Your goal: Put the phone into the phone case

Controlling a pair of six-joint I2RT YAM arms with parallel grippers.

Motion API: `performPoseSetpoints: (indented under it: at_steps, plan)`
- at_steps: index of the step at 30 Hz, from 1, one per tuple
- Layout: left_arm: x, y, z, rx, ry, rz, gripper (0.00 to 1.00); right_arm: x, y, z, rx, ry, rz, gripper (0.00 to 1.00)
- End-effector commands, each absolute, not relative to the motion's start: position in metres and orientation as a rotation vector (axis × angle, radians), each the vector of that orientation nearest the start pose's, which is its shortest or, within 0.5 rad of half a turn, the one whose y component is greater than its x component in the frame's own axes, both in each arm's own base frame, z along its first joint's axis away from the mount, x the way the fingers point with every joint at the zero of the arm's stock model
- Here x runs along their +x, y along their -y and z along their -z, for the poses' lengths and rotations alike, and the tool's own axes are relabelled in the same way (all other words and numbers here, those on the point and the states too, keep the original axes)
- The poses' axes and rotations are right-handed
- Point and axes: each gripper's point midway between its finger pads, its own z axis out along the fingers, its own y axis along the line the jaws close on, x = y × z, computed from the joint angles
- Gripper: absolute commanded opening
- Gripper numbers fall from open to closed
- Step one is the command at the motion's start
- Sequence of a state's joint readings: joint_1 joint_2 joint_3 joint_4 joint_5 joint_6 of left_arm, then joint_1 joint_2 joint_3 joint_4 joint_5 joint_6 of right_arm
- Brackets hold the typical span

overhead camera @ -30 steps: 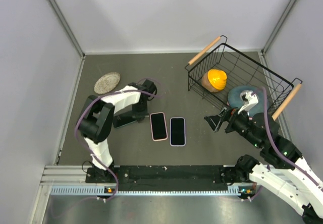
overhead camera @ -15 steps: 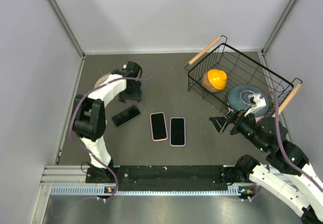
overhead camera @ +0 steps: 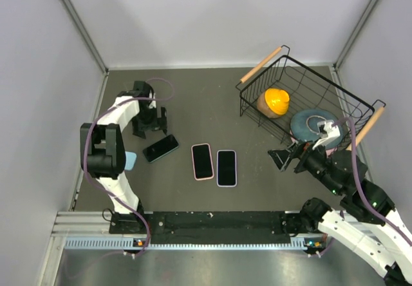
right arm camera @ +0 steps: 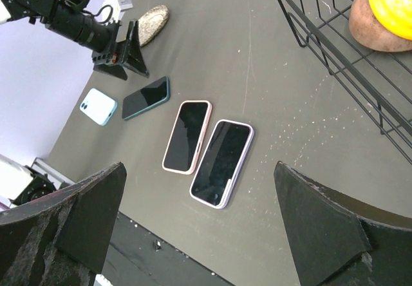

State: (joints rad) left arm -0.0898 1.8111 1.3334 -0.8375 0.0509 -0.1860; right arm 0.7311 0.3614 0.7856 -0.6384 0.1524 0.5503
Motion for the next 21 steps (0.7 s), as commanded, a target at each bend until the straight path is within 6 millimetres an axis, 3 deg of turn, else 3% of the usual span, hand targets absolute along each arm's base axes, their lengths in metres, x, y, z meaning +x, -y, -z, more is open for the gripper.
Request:
performPoseSetpoints:
  at_steps: [1,12,21]
  plan:
    - [0.352,0.053,-0.064,-0.11,-2.87,0.281,0.99,0.156,-0.133,-0.284,-0.057,-1.814,-0.787,0.99]
    - [0.34,0.049,-0.035,-0.147,-2.942,0.277,0.99,0.153,-0.126,-0.296,-0.05,-1.78,-0.784,0.99]
    - [0.325,0.051,-0.028,-0.173,-2.982,0.288,0.99,0.148,-0.121,-0.297,-0.04,-1.766,-0.794,0.99]
